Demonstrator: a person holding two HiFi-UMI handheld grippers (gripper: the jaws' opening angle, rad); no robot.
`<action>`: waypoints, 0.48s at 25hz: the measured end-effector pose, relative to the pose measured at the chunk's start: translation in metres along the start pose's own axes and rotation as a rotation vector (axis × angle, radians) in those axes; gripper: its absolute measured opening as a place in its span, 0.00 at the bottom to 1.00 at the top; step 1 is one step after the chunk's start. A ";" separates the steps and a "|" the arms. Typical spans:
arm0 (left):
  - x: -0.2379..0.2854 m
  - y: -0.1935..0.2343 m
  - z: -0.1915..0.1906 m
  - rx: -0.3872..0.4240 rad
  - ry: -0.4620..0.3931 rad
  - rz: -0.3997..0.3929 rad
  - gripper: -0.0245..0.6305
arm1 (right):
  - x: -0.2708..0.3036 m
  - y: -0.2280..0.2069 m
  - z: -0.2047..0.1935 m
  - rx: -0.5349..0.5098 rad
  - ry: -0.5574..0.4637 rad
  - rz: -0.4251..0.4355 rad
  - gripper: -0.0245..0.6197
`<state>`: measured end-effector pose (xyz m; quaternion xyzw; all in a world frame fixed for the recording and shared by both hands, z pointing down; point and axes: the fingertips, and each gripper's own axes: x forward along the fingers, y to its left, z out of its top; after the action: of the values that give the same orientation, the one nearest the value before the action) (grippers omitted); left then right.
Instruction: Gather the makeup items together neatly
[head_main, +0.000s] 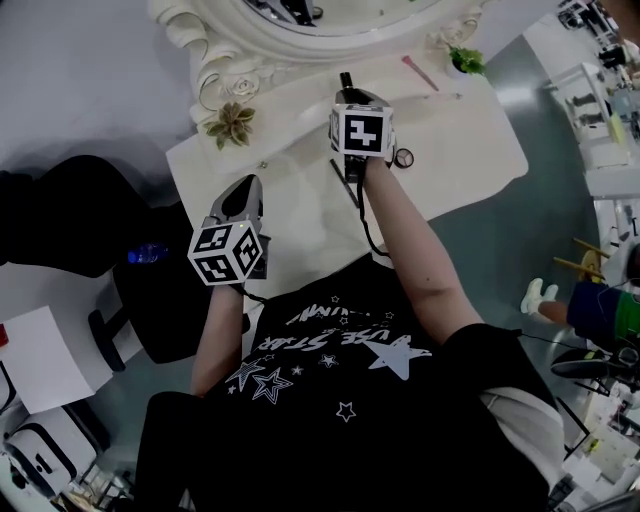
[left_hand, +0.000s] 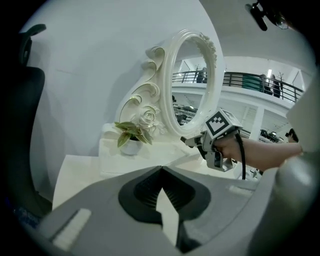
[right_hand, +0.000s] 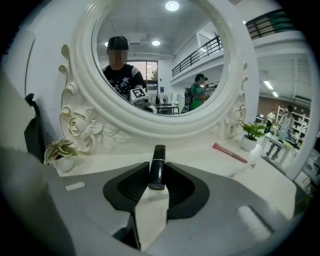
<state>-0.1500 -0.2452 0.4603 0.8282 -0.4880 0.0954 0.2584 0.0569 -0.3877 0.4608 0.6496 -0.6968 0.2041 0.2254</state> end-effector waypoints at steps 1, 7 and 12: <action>0.001 -0.006 0.000 0.007 -0.001 0.004 0.04 | -0.004 -0.007 -0.001 0.007 -0.008 0.006 0.24; 0.012 -0.037 -0.004 0.019 0.003 0.028 0.04 | -0.025 -0.052 -0.013 0.008 -0.025 0.031 0.24; 0.026 -0.071 -0.007 0.037 0.005 0.028 0.04 | -0.032 -0.089 -0.030 -0.017 -0.021 0.066 0.24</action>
<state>-0.0755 -0.2339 0.4534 0.8257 -0.4969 0.1101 0.2432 0.1491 -0.3502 0.4661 0.6263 -0.7220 0.1988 0.2169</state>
